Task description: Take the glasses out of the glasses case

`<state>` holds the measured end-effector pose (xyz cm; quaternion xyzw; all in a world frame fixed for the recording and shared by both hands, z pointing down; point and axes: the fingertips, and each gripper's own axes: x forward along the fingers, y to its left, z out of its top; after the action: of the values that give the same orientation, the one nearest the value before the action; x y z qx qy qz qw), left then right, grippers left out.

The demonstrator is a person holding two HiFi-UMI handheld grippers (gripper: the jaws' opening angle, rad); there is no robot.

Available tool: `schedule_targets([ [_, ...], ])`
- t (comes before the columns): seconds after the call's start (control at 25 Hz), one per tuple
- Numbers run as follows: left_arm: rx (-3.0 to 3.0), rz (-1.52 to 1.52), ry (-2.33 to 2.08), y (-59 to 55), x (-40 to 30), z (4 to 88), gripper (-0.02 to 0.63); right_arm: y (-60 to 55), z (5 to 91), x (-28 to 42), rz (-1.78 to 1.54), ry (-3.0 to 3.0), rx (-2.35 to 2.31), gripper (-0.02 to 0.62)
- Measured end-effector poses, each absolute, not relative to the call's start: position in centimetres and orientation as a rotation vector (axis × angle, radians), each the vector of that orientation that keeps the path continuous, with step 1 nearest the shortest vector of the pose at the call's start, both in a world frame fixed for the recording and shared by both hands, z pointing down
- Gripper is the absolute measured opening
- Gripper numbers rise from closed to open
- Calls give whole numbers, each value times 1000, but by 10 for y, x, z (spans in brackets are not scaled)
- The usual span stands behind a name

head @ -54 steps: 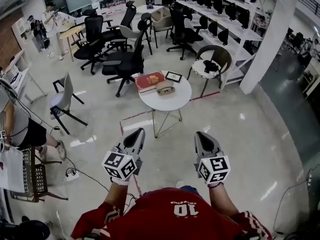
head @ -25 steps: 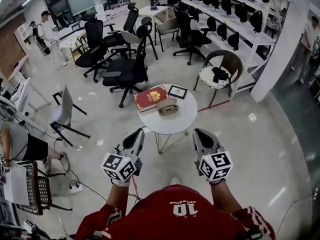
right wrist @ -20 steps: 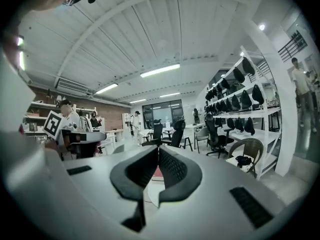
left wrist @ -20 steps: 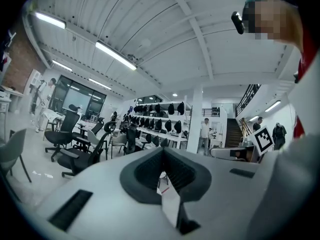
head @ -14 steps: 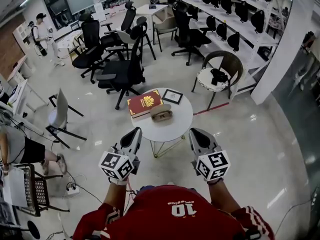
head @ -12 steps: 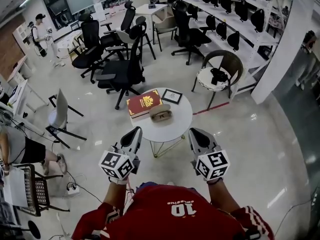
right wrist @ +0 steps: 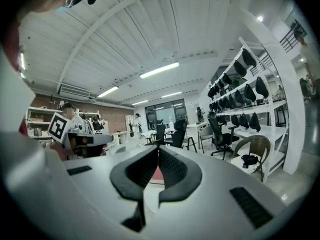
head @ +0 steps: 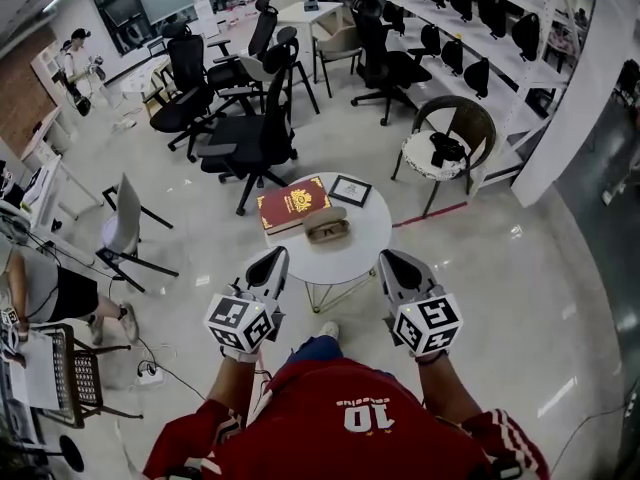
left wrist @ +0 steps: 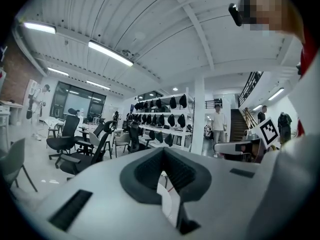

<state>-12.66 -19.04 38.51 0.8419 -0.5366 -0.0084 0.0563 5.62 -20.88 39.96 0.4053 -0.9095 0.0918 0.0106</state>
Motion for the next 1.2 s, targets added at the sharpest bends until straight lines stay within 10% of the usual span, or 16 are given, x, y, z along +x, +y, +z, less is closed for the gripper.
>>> schedule_targets([
  [1.2, 2776, 382, -1449, -276, -102, 451, 61, -235, 420, 45, 254, -2763, 1277, 18],
])
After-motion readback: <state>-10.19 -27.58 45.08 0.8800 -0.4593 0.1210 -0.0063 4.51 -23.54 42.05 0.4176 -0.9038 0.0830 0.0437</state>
